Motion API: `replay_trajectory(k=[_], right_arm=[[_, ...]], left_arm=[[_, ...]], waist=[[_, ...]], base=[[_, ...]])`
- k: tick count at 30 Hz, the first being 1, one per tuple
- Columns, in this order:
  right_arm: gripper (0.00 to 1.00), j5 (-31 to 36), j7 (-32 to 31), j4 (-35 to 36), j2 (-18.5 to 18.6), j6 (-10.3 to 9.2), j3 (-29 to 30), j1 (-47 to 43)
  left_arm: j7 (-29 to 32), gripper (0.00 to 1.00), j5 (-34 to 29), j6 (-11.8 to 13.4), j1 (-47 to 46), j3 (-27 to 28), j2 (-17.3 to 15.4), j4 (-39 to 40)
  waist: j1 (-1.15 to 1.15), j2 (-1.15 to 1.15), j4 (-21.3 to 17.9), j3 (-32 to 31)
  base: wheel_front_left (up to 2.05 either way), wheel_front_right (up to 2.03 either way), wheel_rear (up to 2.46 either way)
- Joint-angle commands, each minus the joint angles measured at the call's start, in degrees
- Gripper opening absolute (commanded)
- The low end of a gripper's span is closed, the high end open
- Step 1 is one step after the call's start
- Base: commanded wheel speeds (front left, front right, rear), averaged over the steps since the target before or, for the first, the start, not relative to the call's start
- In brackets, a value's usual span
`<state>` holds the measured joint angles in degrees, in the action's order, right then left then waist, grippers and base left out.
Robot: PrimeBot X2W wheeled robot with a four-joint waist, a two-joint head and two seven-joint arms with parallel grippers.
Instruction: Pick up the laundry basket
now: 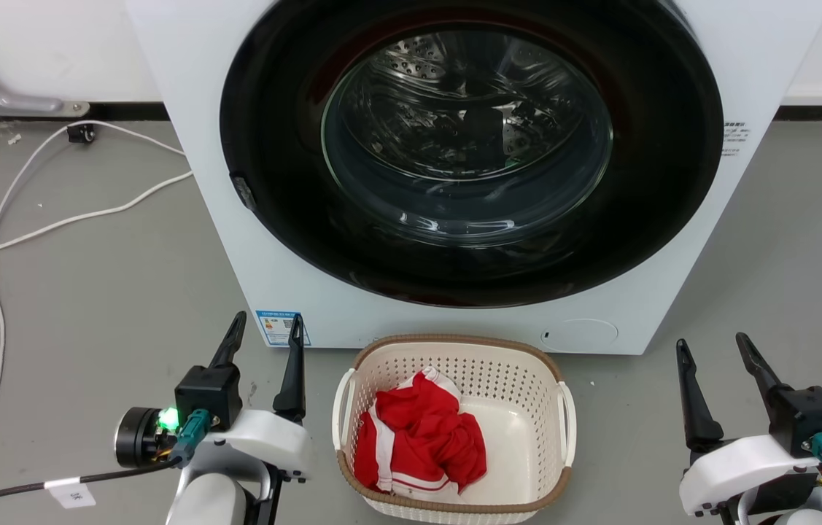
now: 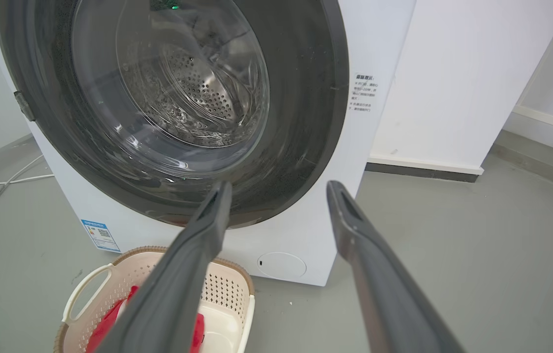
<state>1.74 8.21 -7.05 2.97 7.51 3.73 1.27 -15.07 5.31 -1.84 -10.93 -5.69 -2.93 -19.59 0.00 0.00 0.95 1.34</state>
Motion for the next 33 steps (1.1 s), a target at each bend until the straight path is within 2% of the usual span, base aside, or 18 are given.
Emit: replay_trajectory(k=[1,9,16,24,33], right_arm=[[1.0,-0.49,-0.09,-0.1,-0.17,-0.04,0.04,0.6],[1.0,-1.28,-0.92,-2.0,-0.17,-0.04,0.41,3.91],[1.0,-2.15,-2.2,-6.52,-0.16,-0.04,-0.12,9.45],[1.0,-3.65,-5.35,-15.86,-0.14,-0.04,-1.91,18.16],[1.0,-5.96,-11.24,-27.63,-0.13,-0.04,-4.03,29.31]], left_arm=[[-0.15,1.0,0.21,-0.01,-0.8,0.04,0.07,-0.26],[-0.15,1.0,0.76,-1.16,-5.92,0.33,0.06,-4.94],[0.2,1.0,2.06,-2.65,-13.93,0.7,-1.16,-14.16],[3.64,1.0,4.19,-4.13,-23.87,0.35,-2.29,-25.35],[10.94,1.0,8.1,-5.53,-34.66,-0.96,-4.45,-36.69]], waist=[[0.0,0.0,-0.11,0.4],[0.0,0.0,-0.57,4.27],[0.0,0.0,-1.38,10.14],[0.0,0.0,-2.39,17.4],[0.0,0.0,-3.42,25.36]], base=[[0.0,0.0,0.0],[0.0,0.0,0.0],[0.0,0.0,0.0],[0.0,0.0,0.0],[0.0,0.0,0.0]])
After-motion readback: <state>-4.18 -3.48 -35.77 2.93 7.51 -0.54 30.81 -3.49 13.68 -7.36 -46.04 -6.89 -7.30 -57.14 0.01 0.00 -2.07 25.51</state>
